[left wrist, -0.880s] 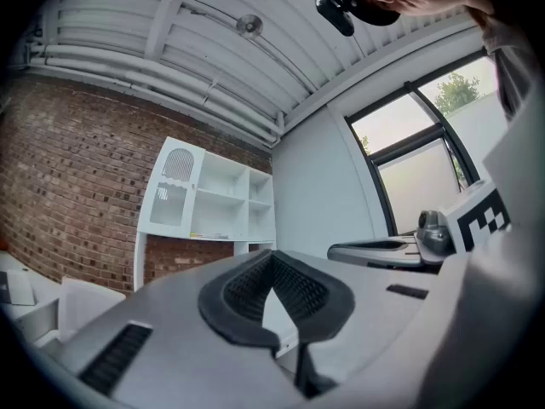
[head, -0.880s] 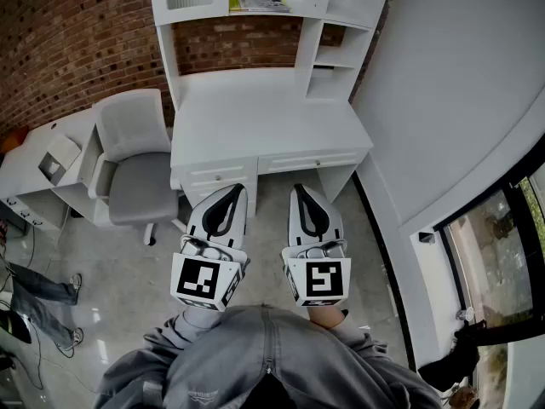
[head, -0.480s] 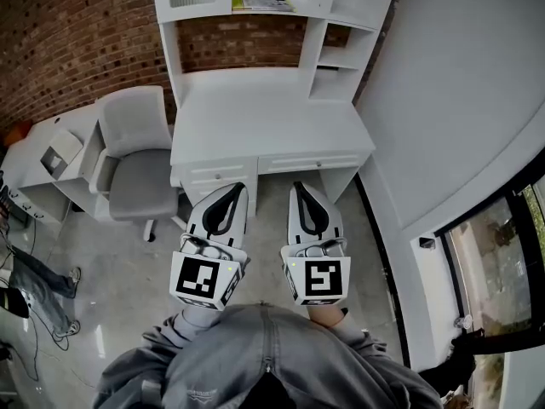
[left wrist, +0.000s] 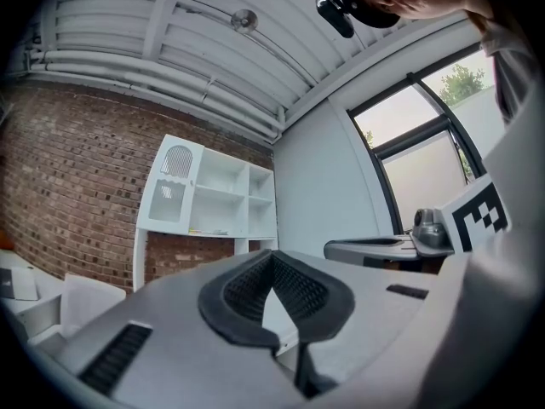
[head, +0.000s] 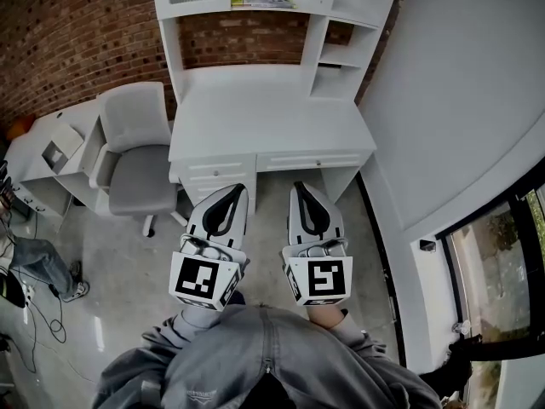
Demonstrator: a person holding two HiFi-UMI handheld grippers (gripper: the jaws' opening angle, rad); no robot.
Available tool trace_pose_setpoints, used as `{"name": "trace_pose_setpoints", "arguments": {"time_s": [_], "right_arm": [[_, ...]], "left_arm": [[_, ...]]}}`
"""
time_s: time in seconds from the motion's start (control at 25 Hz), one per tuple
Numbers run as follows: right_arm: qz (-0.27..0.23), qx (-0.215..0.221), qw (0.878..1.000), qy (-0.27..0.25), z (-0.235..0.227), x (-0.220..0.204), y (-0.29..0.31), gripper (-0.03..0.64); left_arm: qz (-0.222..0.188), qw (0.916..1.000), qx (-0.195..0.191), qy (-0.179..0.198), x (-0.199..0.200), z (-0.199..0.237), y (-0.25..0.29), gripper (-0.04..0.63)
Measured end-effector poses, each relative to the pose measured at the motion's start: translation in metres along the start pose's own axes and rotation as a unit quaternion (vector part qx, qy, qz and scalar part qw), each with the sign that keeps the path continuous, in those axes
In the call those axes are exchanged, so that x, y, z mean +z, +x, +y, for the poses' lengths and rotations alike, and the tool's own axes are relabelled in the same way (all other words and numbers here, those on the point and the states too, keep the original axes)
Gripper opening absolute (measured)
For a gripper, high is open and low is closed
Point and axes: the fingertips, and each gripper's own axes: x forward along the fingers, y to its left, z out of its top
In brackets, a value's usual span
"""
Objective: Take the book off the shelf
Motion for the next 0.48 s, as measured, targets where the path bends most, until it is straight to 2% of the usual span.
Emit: {"name": "trace_pose_setpoints", "arguments": {"time_s": [0.48], "right_arm": [[0.006,-0.008,1.0,-0.001,-0.015,-0.018,0.026,0.027]], "left_arm": [[-0.002,1.0,-0.007,-0.004,-0.011,0.018,0.033,0.006]]}}
